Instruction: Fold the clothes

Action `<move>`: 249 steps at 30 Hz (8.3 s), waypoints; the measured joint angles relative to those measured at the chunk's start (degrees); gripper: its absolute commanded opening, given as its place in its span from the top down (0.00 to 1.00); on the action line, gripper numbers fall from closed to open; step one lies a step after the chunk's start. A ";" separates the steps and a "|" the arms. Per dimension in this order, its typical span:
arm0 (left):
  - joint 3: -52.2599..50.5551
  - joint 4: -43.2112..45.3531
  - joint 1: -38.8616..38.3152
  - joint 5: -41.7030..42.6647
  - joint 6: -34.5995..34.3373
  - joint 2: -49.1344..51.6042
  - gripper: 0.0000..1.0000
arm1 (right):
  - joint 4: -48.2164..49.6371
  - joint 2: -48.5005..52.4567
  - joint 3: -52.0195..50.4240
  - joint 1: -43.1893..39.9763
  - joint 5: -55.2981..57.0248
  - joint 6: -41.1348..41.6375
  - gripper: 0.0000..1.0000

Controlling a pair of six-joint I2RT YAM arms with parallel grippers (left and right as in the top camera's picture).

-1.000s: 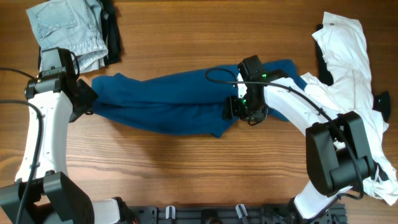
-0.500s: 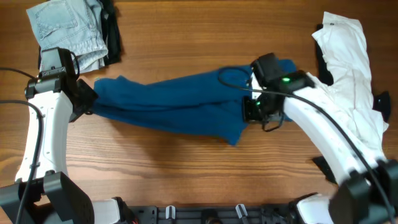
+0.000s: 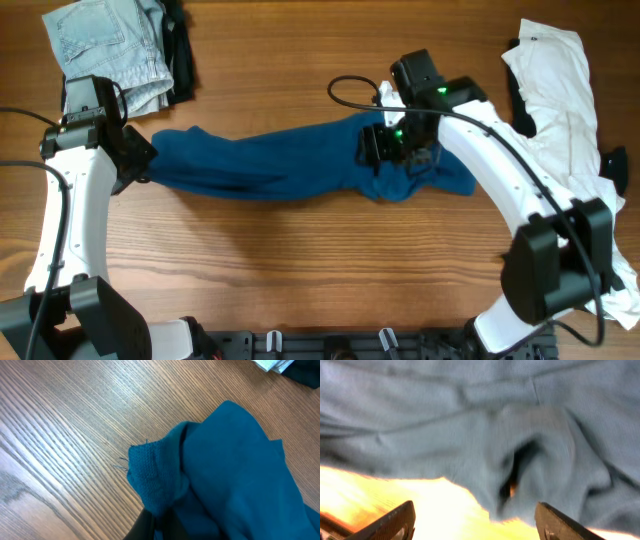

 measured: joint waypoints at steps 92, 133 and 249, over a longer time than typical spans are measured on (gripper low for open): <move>-0.24 -1.38 0.00 14.51 11.72 16.79 0.44 | 0.37 5.75 10.82 -10.71 6.29 -9.70 0.17; 24.92 -9.75 2.16 15.91 13.27 3.82 0.96 | -13.90 -16.57 9.97 -24.20 5.66 -0.63 0.96; -8.66 25.16 -11.30 15.87 -3.50 15.45 0.01 | 30.58 6.84 -16.06 -19.52 10.32 6.84 0.48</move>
